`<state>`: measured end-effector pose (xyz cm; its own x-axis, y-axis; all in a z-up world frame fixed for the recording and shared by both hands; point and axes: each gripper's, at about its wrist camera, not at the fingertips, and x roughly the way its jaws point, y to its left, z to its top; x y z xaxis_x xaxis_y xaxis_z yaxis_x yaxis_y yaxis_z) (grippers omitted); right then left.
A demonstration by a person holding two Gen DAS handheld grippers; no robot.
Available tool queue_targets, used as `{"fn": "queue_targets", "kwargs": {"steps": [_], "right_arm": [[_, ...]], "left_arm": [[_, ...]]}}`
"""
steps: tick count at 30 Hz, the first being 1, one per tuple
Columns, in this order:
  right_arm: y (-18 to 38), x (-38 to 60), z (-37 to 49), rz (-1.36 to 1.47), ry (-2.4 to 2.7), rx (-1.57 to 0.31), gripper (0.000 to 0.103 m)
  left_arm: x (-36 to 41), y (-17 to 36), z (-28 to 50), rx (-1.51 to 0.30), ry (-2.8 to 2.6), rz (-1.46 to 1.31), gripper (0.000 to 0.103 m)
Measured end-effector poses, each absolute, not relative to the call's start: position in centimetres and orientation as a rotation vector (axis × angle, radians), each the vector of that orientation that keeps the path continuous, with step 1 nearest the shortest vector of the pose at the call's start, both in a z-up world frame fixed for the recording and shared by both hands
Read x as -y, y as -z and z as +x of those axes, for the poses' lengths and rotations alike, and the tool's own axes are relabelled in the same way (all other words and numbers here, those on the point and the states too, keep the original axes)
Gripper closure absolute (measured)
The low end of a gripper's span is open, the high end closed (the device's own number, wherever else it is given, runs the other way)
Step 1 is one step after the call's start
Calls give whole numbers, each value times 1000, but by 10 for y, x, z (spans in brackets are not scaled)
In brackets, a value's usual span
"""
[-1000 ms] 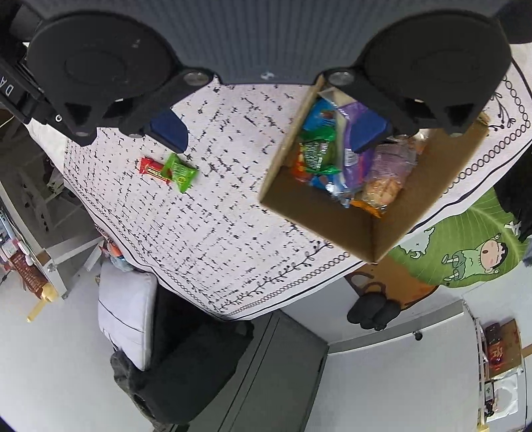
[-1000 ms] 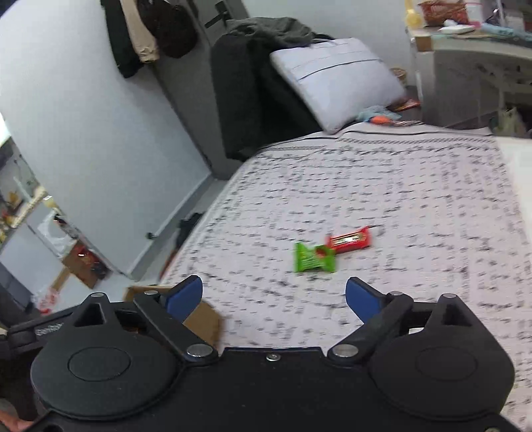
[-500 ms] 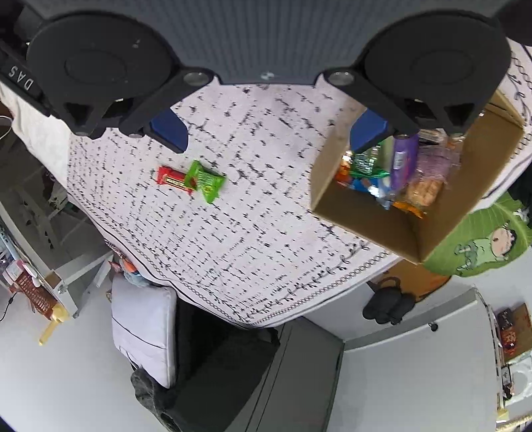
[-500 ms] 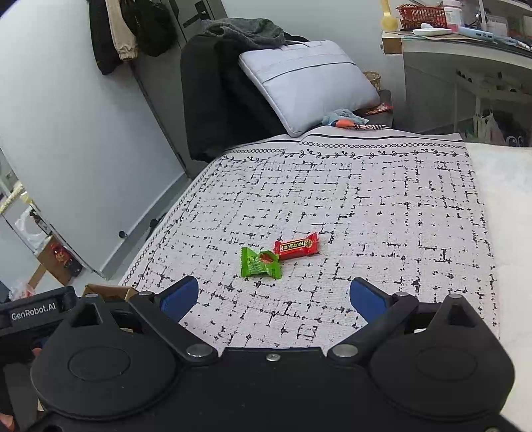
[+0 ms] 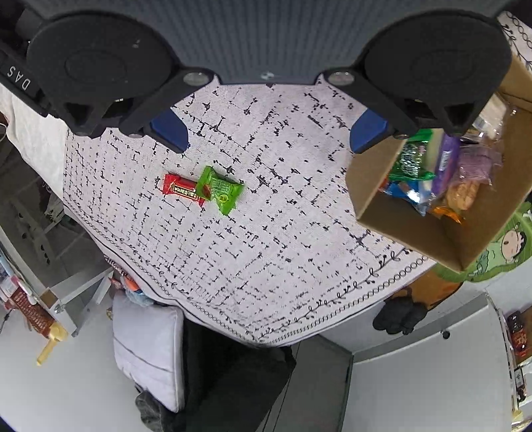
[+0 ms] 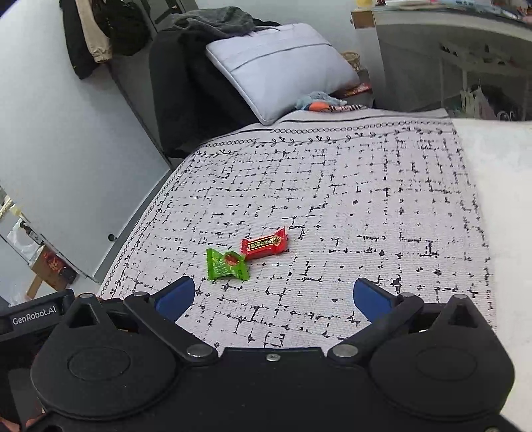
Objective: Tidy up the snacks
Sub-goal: 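Move both tools back over the green and red candies on the bed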
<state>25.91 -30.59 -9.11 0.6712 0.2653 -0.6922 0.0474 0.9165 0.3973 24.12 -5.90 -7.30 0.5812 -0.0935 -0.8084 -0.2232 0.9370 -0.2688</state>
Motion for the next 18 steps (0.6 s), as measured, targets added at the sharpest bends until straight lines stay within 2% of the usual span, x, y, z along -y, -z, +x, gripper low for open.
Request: {"fn": "queue_targets", "kwargs": {"steps": [6, 14, 15, 18], "right_arm": [[114, 323, 279, 530, -118, -867, 3], [143, 333, 308, 674, -138, -884, 22], [147, 334, 312, 695, -145, -886, 23], [161, 337, 322, 762, -167, -902, 36]], "left_arm": [[69, 87, 262, -971, -70, -353, 0], [87, 112, 298, -990, -31, -392, 3], [88, 116, 303, -992, -30, -402, 4], [93, 127, 316, -1002, -31, -420, 14]]}}
